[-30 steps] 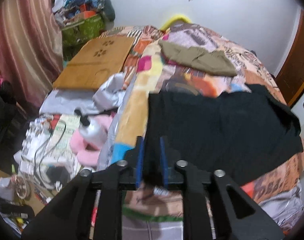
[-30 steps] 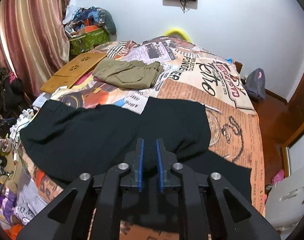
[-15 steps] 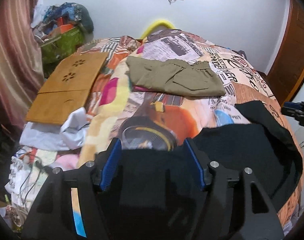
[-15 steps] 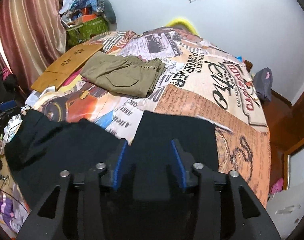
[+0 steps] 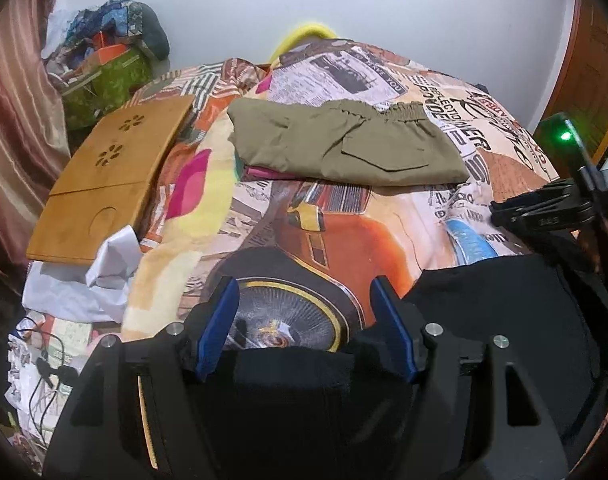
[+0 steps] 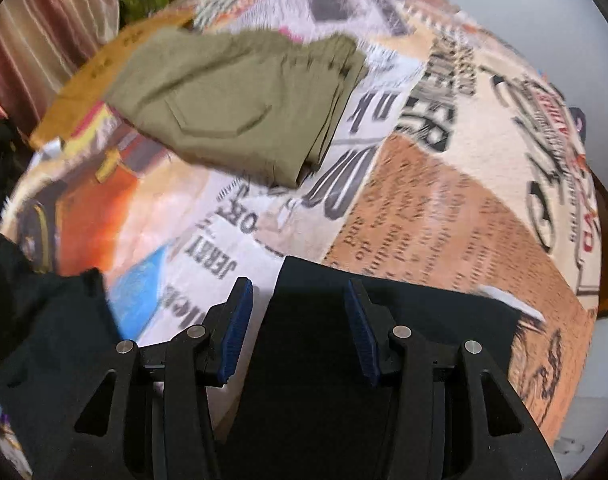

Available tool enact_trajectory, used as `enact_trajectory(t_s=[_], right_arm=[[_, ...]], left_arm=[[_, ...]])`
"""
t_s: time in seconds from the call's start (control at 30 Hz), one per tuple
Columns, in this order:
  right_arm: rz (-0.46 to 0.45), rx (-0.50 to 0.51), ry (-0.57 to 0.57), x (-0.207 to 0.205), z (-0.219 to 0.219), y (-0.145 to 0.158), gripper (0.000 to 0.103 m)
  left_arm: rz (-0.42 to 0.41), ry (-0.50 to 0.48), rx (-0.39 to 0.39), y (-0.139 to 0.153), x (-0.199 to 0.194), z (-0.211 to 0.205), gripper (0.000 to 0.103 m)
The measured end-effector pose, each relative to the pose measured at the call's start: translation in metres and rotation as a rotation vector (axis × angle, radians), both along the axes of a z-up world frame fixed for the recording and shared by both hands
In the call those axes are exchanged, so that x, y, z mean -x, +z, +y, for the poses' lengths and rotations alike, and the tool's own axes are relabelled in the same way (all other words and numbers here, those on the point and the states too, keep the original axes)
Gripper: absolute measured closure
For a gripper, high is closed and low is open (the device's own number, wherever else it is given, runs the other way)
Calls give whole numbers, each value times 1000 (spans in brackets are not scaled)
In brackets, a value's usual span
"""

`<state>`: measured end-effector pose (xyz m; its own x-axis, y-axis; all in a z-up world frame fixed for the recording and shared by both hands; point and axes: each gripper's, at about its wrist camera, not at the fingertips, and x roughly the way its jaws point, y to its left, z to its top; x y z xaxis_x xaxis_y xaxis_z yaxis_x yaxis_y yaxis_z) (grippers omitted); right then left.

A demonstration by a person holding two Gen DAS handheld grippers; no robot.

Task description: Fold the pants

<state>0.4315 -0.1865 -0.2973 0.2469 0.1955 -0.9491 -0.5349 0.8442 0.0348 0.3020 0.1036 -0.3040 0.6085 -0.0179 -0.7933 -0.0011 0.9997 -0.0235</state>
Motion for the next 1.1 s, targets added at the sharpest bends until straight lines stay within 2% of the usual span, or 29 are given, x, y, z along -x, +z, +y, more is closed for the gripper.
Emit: enact_trajectory(t_s=[0.13,0.2,0.27,0.4,0.57,0.63,0.8,0.87,0.93,1.0,1.1], right_arm=[[0,-11,-9,2,-2,-2,58],[-14,-5,-19,5,-6,-2,66],[-26,8,-9,10,-7,0,82],[-61,-15,-26,22,-18,14,97],[-137,-93,-81,38,-41,55,97],[-173,-127,-107,46,-57,78,97],[-285,-201,-172,77,-111,135,97],[-329,-230,-202,102,-139,158,97],[-357,-239,-220,109,-156,167,97],[-387,-257,-247,136,-183,178,98],[-407,-255,-277,165,-209,180,97]], left_arm=[[12,-13,-4,-6,-3,-4,36],[10,-19,-17,-6,-2,-7,36],[5,-22,-17,-4,-1,-8,36],[6,-19,-2,4,5,-12,36],[0,-33,5,20,21,-23,35],[-8,-47,6,27,28,-32,32],[-34,-89,-3,46,45,-60,29],[-40,-110,0,53,52,-72,28],[-50,-130,-11,60,59,-87,25],[-64,-153,-18,67,68,-101,22],[-72,-189,-25,72,79,-123,19]])
